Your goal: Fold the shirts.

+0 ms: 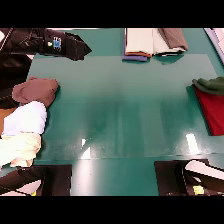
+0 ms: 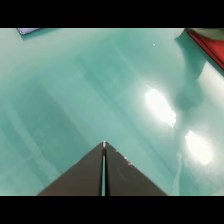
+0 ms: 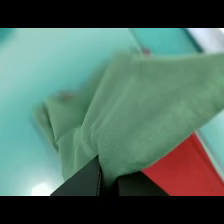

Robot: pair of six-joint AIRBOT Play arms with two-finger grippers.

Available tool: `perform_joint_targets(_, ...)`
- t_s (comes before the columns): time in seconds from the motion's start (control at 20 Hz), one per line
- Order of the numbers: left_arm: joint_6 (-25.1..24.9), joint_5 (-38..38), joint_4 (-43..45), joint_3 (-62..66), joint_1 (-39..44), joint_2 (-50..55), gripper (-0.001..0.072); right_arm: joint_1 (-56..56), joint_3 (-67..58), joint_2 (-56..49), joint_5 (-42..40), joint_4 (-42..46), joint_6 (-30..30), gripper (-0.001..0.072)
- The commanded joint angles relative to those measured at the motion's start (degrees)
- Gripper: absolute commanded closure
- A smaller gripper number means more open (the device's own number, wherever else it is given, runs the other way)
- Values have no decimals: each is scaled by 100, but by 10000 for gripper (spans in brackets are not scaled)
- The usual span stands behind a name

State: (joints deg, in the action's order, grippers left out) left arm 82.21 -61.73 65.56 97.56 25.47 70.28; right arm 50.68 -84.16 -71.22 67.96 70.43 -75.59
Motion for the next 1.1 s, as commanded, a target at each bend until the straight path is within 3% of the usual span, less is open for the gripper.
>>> perform_joint_targets(0.0,-24,-111,7,0,2,2,686,142,977,332,125,785,-44,691)
perform_joint_targets(0.15,-39,-164,11,0,2,2,686,575,1657,549,302,780,-46,680)
perform_joint_targets(0.2,-90,-188,9,0,2,2,686,750,1827,599,348,780,-44,541)
perform_joint_targets(0.25,-131,-201,7,0,2,2,685,955,1941,619,422,780,-44,320)
perform_joint_targets(0.3,-131,-199,7,0,2,2,686,1154,1969,619,516,776,-44,187)
perform_joint_targets(0.35,-131,-199,7,0,2,2,686,1362,1954,619,645,754,-46,133)
perform_joint_targets(0.5,-131,-186,7,0,2,2,686,1504,1641,623,896,494,-46,134)
perform_joint_targets(0.65,-131,-179,7,0,2,2,685,1012,1161,621,824,-787,-46,137)
perform_joint_targets(0.8,-127,-151,4,0,2,2,686,-225,916,730,782,-1814,-46,145)
perform_joint_targets(1.05,-127,-133,28,0,2,2,685,-3097,920,905,549,-1926,-44,145)
